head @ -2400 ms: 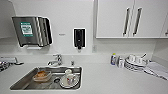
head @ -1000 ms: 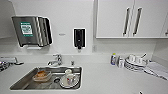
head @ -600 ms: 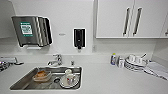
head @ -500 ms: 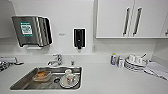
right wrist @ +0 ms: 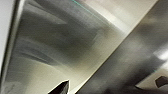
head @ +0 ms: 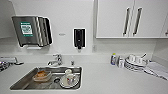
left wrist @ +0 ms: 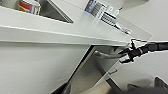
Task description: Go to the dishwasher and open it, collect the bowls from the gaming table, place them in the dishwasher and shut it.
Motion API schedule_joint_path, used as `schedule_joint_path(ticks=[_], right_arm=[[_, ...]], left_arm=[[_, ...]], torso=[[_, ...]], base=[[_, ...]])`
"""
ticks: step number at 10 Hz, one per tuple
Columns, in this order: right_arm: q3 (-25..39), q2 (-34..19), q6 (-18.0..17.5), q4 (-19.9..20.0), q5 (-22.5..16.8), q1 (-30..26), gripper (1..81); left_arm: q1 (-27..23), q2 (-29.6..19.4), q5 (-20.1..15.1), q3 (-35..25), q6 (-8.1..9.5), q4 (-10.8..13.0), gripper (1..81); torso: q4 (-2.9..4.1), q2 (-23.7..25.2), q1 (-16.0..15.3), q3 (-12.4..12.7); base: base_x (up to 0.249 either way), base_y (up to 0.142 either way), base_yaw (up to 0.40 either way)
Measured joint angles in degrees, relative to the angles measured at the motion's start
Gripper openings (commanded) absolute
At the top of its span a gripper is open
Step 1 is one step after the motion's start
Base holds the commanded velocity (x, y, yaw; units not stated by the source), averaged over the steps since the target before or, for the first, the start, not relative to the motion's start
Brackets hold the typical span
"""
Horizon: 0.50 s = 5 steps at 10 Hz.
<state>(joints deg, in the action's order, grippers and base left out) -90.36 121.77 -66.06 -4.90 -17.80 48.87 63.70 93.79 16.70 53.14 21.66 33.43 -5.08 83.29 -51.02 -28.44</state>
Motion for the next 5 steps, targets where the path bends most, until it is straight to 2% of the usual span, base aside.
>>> schedule_joint_path(ticks=[5], right_arm=[[0.33, -2.1, 0.0, 0.37, 5.57, 2.45, 81.1]], left_arm=[[0.02, 2.82, 0.02, -0.68, -0.22, 1.94, 81.1]], torso=[[0.0, 0.0, 0.0, 0.0]], base=[[0.0, 0.0, 0.0]])
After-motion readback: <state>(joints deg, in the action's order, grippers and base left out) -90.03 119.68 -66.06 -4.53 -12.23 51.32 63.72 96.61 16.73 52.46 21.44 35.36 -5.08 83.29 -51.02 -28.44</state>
